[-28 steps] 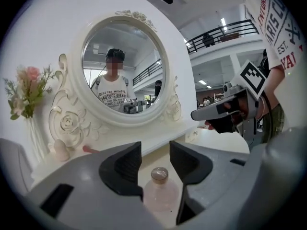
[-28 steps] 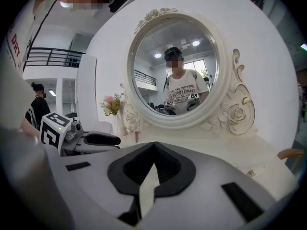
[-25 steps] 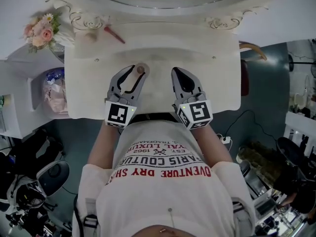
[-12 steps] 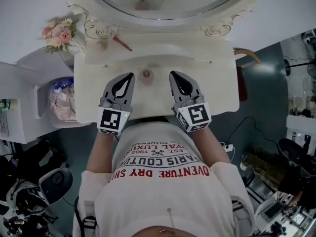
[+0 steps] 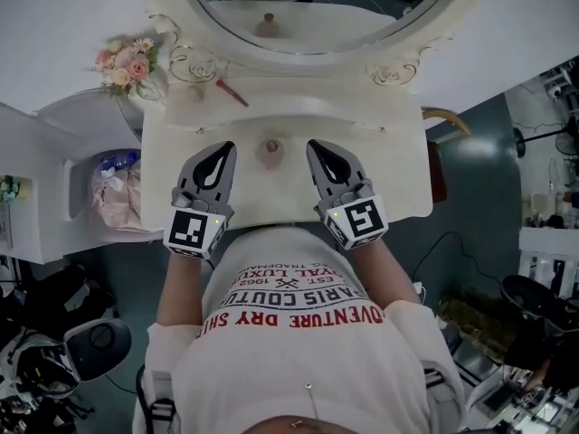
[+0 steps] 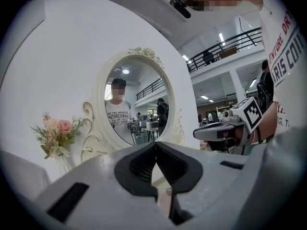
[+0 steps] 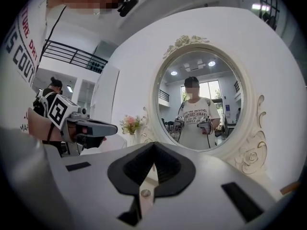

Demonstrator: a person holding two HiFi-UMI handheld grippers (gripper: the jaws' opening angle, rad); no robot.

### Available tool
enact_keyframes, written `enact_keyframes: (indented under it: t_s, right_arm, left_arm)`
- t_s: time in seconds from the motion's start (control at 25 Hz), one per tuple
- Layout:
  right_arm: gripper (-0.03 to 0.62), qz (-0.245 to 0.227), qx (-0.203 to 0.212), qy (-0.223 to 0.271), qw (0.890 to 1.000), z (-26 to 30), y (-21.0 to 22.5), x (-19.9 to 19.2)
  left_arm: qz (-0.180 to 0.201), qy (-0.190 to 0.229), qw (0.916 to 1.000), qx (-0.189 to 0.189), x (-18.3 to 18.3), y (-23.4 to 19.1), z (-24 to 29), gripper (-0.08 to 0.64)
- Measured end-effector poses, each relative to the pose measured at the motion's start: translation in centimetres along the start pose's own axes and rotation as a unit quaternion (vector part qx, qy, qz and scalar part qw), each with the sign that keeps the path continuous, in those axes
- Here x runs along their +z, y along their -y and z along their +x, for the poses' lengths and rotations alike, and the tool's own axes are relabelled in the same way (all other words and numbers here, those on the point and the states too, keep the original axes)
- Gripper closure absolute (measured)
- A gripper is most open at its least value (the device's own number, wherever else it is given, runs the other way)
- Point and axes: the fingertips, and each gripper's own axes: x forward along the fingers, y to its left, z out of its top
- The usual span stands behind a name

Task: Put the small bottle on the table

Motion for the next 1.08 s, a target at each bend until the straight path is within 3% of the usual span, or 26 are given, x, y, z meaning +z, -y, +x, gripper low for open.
enact_keyframes:
  t_s: [1.08]
  right_arm:
    - [0.594,-0.004,-0.008,0.000,1.000,-0.4,-0.6,0.3]
  left_arm:
    - [0.025,0.001,0.9996,0.008,1.0,-0.1,0.0,0.551]
